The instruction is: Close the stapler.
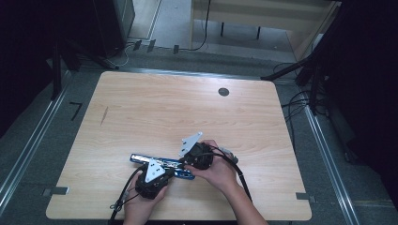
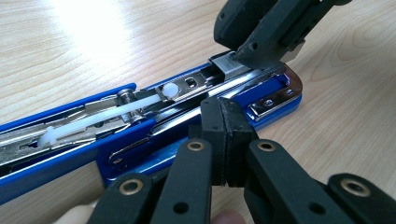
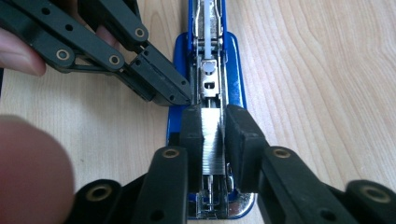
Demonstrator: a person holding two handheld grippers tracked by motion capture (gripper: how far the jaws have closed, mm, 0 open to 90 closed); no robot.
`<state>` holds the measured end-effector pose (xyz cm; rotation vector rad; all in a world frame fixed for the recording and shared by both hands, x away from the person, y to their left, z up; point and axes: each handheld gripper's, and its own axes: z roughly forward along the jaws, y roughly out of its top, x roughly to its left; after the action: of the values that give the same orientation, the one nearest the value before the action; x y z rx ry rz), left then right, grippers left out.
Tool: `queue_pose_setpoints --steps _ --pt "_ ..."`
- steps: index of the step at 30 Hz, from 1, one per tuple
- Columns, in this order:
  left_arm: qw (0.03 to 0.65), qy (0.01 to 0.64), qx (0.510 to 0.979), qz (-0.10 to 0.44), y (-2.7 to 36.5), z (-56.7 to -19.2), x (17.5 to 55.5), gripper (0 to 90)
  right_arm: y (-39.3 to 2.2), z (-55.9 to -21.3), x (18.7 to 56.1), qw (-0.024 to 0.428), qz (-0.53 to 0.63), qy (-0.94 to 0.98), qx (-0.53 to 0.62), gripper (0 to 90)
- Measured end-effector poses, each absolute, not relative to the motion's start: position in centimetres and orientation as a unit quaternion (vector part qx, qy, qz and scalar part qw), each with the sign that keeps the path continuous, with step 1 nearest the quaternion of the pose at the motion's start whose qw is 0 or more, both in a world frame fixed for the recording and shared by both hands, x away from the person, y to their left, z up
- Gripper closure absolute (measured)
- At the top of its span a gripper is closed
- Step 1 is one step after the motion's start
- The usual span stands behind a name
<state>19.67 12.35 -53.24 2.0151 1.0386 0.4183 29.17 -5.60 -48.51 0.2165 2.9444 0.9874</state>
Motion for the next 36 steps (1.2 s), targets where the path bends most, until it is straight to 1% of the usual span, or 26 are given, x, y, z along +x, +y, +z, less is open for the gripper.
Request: queue_pose_setpoints --steps 2,4,9,14,15,16,19,25,29,36 --pt "0.407 0.412 0.798 0.166 12.3 -53.3 19.7 89.6 -5.7 -48.5 29.2 0.010 0.319 0.945 0.072 75.2" --pt "0.407 0.412 0.798 0.166 12.3 -53.3 19.7 89.6 -5.8 -48.4 29.2 0.015 0.322 0.944 0.074 75.6" --pt "0.410 0.419 0.794 0.160 12.7 -53.2 19.7 90.0 -6.0 -48.0 28.9 0.022 0.343 0.936 0.082 83.8" --pt "0.413 0.429 0.792 0.136 13.7 -52.9 19.9 90.0 -6.1 -47.9 28.5 0.031 0.351 0.932 0.088 89.3" --pt "0.402 0.427 0.797 0.145 13.8 -52.8 19.8 90.0 -6.1 -47.9 28.5 0.033 0.353 0.931 0.087 90.0" --pt "0.395 0.425 0.800 0.151 14.1 -52.8 19.8 90.0 -6.1 -47.8 28.5 0.035 0.355 0.930 0.088 90.0" --pt "0.393 0.442 0.794 0.137 15.6 -52.6 20.1 90.0 -6.0 -47.8 28.4 0.038 0.367 0.925 0.091 90.0" --pt "0.377 0.470 0.787 0.129 18.0 -52.7 20.5 90.0 -5.1 -47.9 28.4 0.037 0.377 0.920 0.099 90.0" --pt "0.372 0.479 0.785 0.123 18.6 -52.9 20.7 90.0 -4.0 -48.2 28.4 0.032 0.379 0.920 0.099 90.0" --pt "0.369 0.487 0.781 0.128 19.1 -52.9 20.8 90.0 -1.4 -48.3 28.9 0.025 0.386 0.917 0.097 90.0"
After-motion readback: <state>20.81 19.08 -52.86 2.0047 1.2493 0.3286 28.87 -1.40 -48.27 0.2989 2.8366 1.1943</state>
